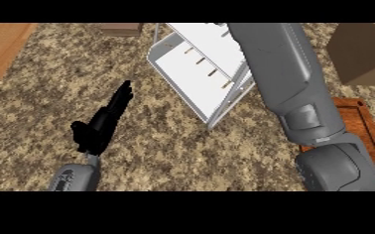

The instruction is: Pick the can from the cutting board and place it in the tiered basket

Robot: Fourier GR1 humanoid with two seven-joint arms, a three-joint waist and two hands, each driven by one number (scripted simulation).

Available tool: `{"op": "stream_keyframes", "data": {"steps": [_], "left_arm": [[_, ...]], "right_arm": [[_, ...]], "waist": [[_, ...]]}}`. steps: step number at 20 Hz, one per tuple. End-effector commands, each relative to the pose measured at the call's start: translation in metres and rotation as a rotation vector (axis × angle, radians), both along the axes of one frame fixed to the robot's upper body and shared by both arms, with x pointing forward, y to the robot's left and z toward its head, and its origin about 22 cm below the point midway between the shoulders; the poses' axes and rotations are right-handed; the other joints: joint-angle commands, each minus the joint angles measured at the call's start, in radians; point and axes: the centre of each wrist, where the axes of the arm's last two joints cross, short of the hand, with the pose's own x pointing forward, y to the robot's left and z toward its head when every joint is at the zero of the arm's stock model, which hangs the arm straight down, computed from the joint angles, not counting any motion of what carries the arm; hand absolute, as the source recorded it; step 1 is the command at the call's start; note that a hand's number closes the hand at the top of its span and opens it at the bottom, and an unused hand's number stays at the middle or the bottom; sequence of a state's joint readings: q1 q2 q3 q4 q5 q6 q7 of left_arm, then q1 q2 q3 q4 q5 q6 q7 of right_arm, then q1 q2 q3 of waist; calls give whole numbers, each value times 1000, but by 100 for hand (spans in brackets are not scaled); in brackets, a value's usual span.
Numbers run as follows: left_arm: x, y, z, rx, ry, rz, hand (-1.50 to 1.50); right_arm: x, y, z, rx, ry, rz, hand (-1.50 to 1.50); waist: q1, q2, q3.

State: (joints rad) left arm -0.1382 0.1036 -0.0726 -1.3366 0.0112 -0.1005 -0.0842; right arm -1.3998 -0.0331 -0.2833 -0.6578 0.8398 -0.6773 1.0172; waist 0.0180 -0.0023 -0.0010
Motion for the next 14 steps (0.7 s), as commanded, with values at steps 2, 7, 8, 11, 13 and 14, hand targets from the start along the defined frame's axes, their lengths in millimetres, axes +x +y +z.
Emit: {"op": "stream_keyframes", "data": {"steps": [2, 7, 8, 11, 13, 14], "left_arm": [[-7, 17, -5, -4, 14, 48, 0], [-10, 22, -8, 6, 36, 77, 0], [-17, 25, -15, 2, 31, 99, 0], [-8, 31, -2, 18, 38, 112, 0], [-23, 39, -15, 19, 49, 129, 0], [-26, 33, -18, 14, 59, 127, 0]], "right_arm": [[4, -29, -3, -50, -120, -265, -150], [-6, -70, 40, -58, -273, -376, -150], [-12, -63, 39, -43, -304, -373, -150], [-27, -76, 34, -24, -354, -376, -150], [-36, -85, 13, -15, -343, -385, -150], [-43, -105, 23, -18, -357, -388, -150]], "waist": [[-48, -16, -1], [-87, -31, 0], [-96, -37, 0], [-120, -44, 2], [-129, -49, 2], [-146, -53, 3]]}}
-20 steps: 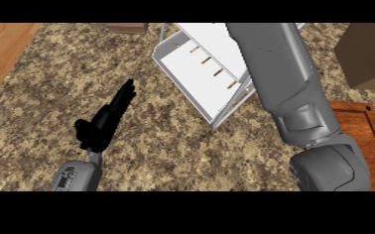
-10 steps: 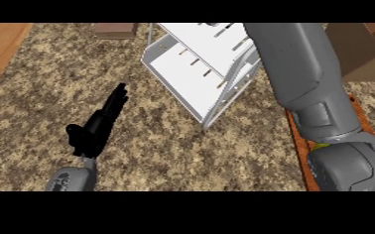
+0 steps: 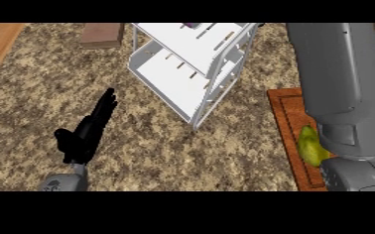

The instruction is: Pick the can from the cutting board and place it in the tiered basket

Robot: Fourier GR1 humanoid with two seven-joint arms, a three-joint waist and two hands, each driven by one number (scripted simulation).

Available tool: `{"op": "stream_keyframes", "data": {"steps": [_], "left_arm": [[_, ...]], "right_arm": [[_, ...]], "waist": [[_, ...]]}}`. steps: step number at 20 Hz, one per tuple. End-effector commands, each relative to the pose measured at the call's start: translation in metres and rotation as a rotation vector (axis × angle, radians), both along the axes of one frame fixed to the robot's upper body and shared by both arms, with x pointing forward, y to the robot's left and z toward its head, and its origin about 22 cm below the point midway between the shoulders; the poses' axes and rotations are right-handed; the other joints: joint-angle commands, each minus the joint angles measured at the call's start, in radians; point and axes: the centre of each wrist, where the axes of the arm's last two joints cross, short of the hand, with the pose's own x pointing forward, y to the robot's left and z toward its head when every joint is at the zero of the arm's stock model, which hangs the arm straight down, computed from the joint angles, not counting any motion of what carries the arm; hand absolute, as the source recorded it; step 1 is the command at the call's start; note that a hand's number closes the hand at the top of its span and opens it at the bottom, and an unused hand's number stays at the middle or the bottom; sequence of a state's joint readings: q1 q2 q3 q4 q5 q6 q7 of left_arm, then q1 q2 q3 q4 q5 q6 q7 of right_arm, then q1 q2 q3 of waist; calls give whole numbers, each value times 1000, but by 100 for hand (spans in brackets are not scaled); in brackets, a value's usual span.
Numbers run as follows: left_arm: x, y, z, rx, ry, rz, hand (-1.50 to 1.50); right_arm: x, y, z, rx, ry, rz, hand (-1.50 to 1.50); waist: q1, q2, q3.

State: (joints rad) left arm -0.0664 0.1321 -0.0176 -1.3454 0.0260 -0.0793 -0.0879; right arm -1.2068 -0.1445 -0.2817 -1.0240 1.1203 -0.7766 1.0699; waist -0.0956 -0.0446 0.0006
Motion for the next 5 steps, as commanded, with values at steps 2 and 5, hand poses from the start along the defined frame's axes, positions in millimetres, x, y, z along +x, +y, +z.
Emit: {"op": "stream_keyframes", "data": {"steps": [2, 5], "left_arm": [[-8, 10, -5, -3, 10, 38, 0], [-12, 15, -4, 1, 21, 75, 0]], "right_arm": [[-31, -16, -14, 78, -1, -17, -150], [-50, -37, -21, 76, 30, -8, -150]], "waist": [[-43, -16, 1], [-55, -19, 2]]}}
